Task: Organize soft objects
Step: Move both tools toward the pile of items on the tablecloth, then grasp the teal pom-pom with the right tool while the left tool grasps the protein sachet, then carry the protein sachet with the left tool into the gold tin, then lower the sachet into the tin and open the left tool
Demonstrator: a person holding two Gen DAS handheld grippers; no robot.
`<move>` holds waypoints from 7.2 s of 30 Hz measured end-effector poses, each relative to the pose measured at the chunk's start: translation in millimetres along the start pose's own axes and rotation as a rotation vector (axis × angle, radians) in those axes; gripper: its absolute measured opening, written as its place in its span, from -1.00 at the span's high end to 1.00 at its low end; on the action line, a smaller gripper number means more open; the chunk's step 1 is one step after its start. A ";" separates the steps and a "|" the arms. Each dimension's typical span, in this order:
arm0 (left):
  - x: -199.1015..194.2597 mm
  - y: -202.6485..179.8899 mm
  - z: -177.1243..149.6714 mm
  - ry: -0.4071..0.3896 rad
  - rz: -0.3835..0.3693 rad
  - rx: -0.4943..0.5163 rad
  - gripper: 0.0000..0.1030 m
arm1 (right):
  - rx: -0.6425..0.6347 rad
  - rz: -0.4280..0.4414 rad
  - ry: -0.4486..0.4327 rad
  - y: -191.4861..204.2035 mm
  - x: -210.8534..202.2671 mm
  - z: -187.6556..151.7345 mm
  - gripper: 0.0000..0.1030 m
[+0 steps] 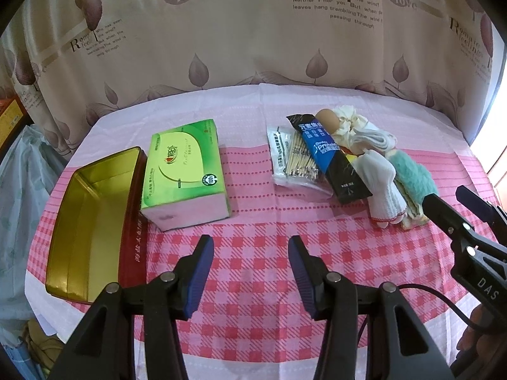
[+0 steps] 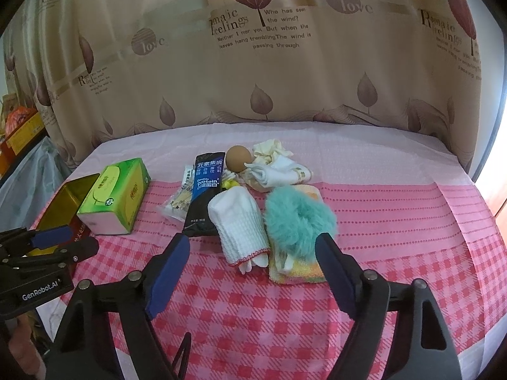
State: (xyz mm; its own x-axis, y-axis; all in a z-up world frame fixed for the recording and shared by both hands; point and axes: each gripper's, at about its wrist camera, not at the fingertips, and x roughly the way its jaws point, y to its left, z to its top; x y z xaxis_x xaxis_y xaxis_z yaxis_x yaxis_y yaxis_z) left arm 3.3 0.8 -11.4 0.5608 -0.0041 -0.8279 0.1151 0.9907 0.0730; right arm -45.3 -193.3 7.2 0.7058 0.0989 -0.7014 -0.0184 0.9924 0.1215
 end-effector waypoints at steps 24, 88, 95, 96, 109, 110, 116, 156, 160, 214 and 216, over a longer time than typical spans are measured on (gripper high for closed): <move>32.1 8.0 0.7 0.043 -0.020 -0.004 0.03 | 0.027 -0.034 0.062 -28.5 33.0 -5.3 -0.23; 135.6 -65.8 122.0 0.256 -0.167 -0.032 -0.10 | 0.169 -0.210 0.055 -133.7 81.9 -12.4 0.67; 155.5 -77.0 128.7 0.263 -0.106 -0.017 -0.12 | 0.175 -0.195 0.061 -132.6 82.6 -12.6 0.62; 155.0 -77.4 128.2 0.250 -0.104 -0.016 -0.12 | 0.178 -0.193 0.064 -133.4 83.7 -12.7 0.62; 129.3 -69.2 113.7 0.192 -0.148 0.024 0.20 | 0.236 -0.168 0.084 -142.7 89.0 -14.4 0.59; 126.7 -69.7 113.1 0.187 -0.151 0.027 0.20 | 0.233 -0.169 0.085 -143.1 89.0 -14.5 0.59; 103.0 -57.7 104.0 0.152 -0.145 0.052 0.20 | 0.226 -0.172 0.088 -142.1 89.3 -14.5 0.59; 66.6 202.7 36.6 0.146 0.182 -0.158 0.20 | 0.193 -0.231 0.100 -131.8 89.1 -14.1 0.58; 76.8 222.0 27.3 0.170 0.190 -0.188 0.20 | 0.193 -0.234 0.101 -131.7 89.3 -14.3 0.58; 72.0 248.6 -10.2 0.124 0.299 -0.174 0.17 | 0.174 -0.286 0.104 -126.2 91.6 -16.2 0.55; 64.2 245.0 -10.4 0.106 0.297 -0.182 0.17 | 0.175 -0.284 0.102 -126.2 91.5 -16.4 0.54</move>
State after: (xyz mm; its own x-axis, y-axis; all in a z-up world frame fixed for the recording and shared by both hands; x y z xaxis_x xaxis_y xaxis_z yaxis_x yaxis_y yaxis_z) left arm 59.0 244.7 -52.4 0.4585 0.2920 -0.8393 -0.1927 0.9547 0.2269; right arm 10.0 -308.3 -83.9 0.5907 -0.1643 -0.7900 0.2968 0.9547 0.0234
